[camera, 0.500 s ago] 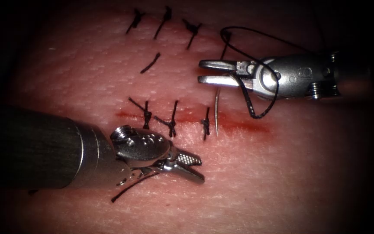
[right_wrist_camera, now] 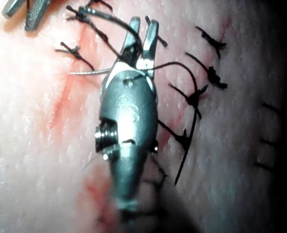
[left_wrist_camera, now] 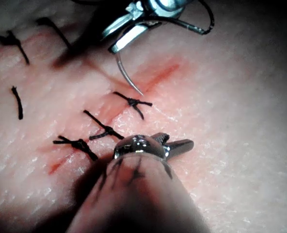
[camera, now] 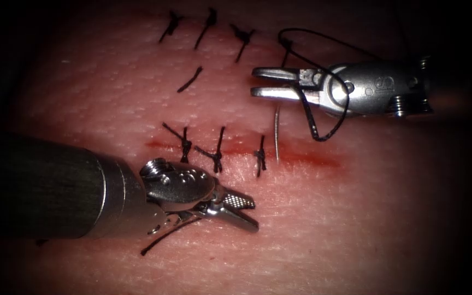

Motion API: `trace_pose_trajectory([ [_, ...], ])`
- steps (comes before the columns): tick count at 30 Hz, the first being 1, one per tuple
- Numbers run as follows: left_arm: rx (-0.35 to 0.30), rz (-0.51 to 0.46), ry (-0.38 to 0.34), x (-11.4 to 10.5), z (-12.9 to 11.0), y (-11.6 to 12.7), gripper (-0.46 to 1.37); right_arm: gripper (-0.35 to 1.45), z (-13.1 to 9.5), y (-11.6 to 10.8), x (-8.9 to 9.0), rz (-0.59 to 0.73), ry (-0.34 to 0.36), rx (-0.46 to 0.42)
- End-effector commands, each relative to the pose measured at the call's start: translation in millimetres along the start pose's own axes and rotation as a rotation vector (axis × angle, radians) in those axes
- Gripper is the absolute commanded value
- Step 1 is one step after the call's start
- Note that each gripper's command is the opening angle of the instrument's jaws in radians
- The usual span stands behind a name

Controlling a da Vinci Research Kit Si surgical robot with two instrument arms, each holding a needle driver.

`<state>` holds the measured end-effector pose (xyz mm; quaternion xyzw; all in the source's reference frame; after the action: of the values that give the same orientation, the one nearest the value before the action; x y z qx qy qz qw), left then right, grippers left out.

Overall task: Wound Closure
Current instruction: Reposition the needle above the target point above the cut.

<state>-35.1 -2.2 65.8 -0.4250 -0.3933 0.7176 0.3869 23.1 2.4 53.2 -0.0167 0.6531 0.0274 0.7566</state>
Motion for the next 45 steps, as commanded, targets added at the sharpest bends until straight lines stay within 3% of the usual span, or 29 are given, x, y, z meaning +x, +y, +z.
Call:
trace_pose_trajectory([
  [1,0.000,-0.002,0.000,0.0,0.1,0.0,0.28,-0.35,-0.1,0.3,0.1,-0.014,0.004,-0.016],
  [15,0.006,0.017,0.005,0.6,0.9,0.1,0.25,-0.35,-2.2,1.7,0.2,-0.095,-0.029,-0.126],
  [21,0.018,0.030,0.015,1.0,1.7,0.3,0.13,-0.35,-2.6,1.6,0.0,-0.103,-0.030,-0.130],
  [36,0.031,0.048,0.025,1.5,1.9,0.5,-0.04,-0.35,-3.0,0.3,-1.6,-0.143,-0.052,-0.136],
  [45,0.033,0.046,0.031,1.7,1.8,0.6,-0.04,-0.35,-3.3,-1.6,-2.7,-0.166,-0.066,-0.150],
])
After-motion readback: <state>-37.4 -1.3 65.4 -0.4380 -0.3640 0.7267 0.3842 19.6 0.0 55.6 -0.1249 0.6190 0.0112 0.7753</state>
